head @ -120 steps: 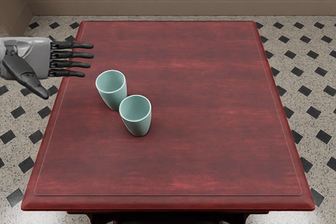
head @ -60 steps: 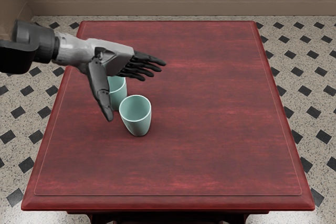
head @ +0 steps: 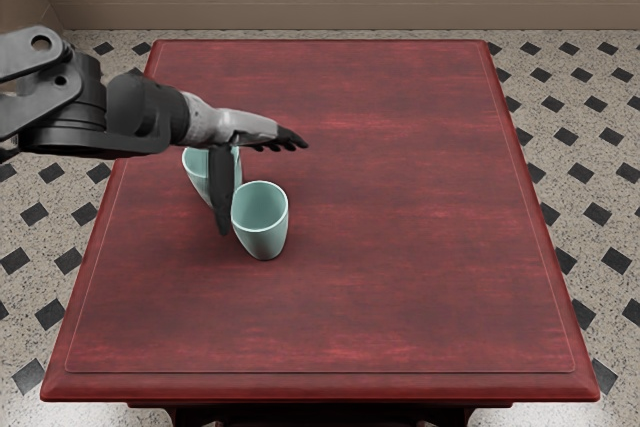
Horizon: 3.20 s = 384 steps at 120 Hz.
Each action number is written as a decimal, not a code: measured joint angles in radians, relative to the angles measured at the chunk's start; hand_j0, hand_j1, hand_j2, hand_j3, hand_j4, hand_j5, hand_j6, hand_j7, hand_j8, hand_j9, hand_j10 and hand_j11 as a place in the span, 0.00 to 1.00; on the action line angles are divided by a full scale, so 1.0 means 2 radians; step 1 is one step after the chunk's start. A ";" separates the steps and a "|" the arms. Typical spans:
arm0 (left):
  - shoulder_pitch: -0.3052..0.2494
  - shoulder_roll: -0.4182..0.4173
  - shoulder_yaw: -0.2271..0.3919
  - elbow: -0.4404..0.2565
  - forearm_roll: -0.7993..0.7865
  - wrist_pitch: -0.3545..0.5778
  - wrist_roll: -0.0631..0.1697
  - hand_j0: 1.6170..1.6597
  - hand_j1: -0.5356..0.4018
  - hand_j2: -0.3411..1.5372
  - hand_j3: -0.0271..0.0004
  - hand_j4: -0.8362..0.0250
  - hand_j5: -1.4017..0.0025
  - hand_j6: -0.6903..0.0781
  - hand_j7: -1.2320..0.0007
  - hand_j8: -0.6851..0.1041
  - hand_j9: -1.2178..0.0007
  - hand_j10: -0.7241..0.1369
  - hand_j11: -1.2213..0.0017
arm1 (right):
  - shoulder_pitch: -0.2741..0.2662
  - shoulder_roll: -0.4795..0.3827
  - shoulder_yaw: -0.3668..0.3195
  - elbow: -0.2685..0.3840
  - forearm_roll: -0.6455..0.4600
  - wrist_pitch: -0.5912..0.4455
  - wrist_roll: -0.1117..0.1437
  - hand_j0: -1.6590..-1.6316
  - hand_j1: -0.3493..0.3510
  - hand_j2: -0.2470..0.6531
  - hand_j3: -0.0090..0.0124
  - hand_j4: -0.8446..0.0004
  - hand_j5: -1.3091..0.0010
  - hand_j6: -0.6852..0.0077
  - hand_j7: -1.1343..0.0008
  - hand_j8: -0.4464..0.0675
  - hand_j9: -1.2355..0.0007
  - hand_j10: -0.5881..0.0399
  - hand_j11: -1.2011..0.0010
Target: Pick up cup and place in cup with left hand
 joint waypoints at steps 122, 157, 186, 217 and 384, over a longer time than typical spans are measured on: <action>0.060 -0.013 0.018 -0.076 0.116 0.091 0.001 0.96 0.83 0.19 0.99 0.86 0.91 0.77 0.90 0.75 0.90 0.73 0.90 | 0.003 0.000 0.001 0.000 0.001 0.001 0.000 0.04 0.00 0.27 0.42 1.00 1.00 0.99 1.00 0.87 1.00 0.94 1.00; 0.062 -0.007 0.018 -0.074 0.124 0.096 0.001 0.96 0.75 0.20 0.99 0.80 0.86 0.70 0.84 0.68 0.84 0.67 0.84 | 0.003 0.000 0.001 0.000 0.001 0.001 0.000 0.04 0.00 0.27 0.42 1.00 1.00 0.99 1.00 0.87 1.00 0.94 1.00; 0.063 -0.004 0.018 -0.074 0.124 0.096 0.001 0.97 0.58 0.23 0.99 0.69 0.78 0.59 0.75 0.57 0.75 0.56 0.75 | 0.003 0.000 0.001 0.000 0.001 0.001 0.000 0.04 0.00 0.27 0.42 1.00 1.00 0.99 1.00 0.87 1.00 0.94 1.00; 0.066 -0.004 0.018 -0.074 0.123 0.094 0.001 0.96 0.37 0.28 0.99 0.61 0.70 0.53 0.67 0.58 0.67 0.48 0.67 | 0.003 0.000 0.001 0.000 0.001 0.001 0.000 0.04 0.00 0.27 0.42 1.00 1.00 0.99 1.00 0.87 1.00 0.94 1.00; -0.078 -0.007 0.005 -0.029 0.025 0.067 0.001 0.92 0.51 0.21 0.99 0.49 0.61 0.38 0.56 0.43 0.55 0.36 0.55 | 0.005 0.000 0.000 0.000 0.001 0.001 0.001 0.04 0.00 0.27 0.42 1.00 1.00 0.99 1.00 0.87 1.00 0.94 1.00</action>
